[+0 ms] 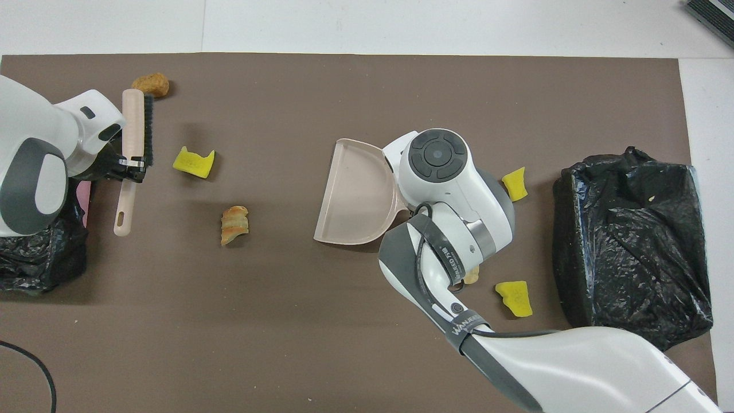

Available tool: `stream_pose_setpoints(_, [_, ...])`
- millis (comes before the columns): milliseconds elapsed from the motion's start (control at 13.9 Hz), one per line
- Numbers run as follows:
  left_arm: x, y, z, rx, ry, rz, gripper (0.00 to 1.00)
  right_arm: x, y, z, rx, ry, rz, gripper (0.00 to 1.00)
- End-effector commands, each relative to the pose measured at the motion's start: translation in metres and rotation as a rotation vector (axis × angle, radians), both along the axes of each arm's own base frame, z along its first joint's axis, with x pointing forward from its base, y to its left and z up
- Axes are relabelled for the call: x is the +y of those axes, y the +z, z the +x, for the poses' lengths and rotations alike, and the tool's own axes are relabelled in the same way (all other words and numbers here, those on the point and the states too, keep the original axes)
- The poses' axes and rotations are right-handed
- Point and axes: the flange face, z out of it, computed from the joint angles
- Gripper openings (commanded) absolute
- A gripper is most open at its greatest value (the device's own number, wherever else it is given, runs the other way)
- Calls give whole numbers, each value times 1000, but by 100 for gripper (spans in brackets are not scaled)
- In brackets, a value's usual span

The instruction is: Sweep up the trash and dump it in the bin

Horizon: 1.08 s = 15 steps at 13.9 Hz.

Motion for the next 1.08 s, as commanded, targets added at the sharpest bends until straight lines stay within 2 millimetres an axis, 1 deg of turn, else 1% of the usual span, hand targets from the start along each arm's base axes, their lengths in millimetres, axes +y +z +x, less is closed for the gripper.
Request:
stream_pose_setpoints(0, [32,-2,44,-55,-4,38,0,1,-3,-2,-2,161,-53,0])
stream_pose_setpoints(72, [35,-1,58,-69,-17,55,0,0,-4,-2,4,195,-53,0])
stream_pose_setpoints(144, [40,-4,68,-77,-38,81,0,0,-4,-1,4,203,-53,0])
stream_pose_setpoints(216, [42,-7,75,-89,-59,97,0,0,-5,-1,4,206,-53,0])
stream_pose_setpoints(288, [50,-10,82,-109,-76,109,0,-1,-7,-2,7,209,-53,0])
stream_pose_setpoints(505, [55,-13,99,-168,-193,204,0,-1,-10,-3,6,214,-51,0])
stream_pose_setpoints(649, [55,-21,116,-186,-275,240,0,-2,-10,-2,5,213,-50,0])
stream_pose_setpoints(793, [54,-37,126,-197,-310,255,0,-2,-11,-4,7,215,-51,0])
stream_pose_setpoints(1009, [53,-71,134,-204,-342,270,0,-1,-12,-5,8,215,-51,0])
